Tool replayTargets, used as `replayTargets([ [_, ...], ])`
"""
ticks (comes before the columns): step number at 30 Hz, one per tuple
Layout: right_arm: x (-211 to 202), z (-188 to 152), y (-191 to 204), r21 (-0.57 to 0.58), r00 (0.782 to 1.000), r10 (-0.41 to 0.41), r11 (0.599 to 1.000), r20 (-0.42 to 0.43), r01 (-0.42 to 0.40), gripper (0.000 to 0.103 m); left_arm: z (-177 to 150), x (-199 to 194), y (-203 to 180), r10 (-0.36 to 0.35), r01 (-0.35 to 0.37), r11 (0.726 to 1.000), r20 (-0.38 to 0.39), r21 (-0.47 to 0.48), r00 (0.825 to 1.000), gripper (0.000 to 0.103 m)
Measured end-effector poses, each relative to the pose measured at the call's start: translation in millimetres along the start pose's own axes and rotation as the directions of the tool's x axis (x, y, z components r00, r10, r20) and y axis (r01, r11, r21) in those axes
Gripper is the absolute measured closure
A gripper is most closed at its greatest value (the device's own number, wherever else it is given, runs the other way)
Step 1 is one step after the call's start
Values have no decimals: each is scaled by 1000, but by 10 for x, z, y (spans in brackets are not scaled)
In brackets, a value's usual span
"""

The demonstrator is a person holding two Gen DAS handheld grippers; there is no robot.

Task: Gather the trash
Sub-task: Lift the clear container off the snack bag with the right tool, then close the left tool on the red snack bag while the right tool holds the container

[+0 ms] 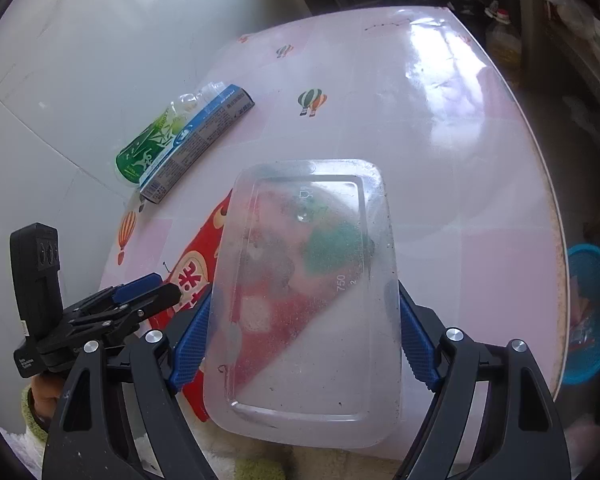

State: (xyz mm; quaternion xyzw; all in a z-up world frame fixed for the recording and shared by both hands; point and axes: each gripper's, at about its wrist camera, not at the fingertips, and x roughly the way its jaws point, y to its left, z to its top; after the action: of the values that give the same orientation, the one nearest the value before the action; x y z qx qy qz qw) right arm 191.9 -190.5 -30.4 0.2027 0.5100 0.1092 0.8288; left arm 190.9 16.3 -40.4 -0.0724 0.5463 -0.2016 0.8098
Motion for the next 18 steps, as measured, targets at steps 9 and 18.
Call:
replayTargets([
  [9, 29, 1, 53, -23, 1000, -10, 1000, 2, 10, 26, 15, -11, 128, -263, 252, 958, -77, -135, 962, 31],
  [18, 46, -11, 73, -37, 1000, -19, 999, 11, 19, 26, -59, 149, 181, -540, 481, 819, -135, -312, 831, 32],
])
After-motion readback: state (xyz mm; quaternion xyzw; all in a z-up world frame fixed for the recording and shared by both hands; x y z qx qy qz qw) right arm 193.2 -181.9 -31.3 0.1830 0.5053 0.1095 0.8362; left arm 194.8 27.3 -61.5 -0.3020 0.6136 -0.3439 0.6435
